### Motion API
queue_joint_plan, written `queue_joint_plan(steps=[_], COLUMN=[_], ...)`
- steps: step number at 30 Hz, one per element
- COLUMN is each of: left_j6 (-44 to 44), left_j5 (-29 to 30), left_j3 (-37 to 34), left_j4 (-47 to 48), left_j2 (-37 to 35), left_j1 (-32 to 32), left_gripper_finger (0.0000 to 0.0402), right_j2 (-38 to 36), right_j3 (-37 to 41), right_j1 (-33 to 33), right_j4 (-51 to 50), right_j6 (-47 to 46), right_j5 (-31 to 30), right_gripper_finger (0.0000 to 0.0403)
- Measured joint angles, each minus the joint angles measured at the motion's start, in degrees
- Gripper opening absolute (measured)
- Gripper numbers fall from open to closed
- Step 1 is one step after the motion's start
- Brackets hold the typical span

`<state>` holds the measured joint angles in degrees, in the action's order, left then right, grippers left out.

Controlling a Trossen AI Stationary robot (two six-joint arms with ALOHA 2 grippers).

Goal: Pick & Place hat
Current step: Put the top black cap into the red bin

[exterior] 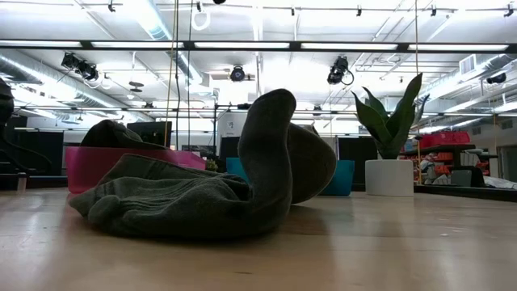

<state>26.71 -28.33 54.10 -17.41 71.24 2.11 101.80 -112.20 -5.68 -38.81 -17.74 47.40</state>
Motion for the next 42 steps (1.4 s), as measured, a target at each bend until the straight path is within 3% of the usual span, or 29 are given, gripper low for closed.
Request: queue_joint_plan(steps=[10,16,32,42], left_j6=[2.9,5.2,8.7,8.7], left_j5=[-0.7,-4.7,-5.0,-7.7], left_j3=[-0.1,0.0,0.0,0.0], left_j4=[-3.8,-9.5,-7.8,-7.6], left_j2=[1.6,1.5,1.6,1.6], left_j1=[1.4,1.4,1.4,1.2], left_gripper_finger=[0.0245,0.0245,0.0244,0.0178], right_j2=[0.2,0.2,0.3,0.3], right_j3=[0.2,0.3,0.3,0.3], right_j1=[0.5,1.1,2.5,2.6], right_j4=[-0.5,-5.2,-1.1,-1.9], right_j6=[0.0,0.1,-2.4,-3.0], right_j5=[0.0,0.0,-1.3,-1.3], right_gripper_finger=[0.0,0.0,0.0,0.0])
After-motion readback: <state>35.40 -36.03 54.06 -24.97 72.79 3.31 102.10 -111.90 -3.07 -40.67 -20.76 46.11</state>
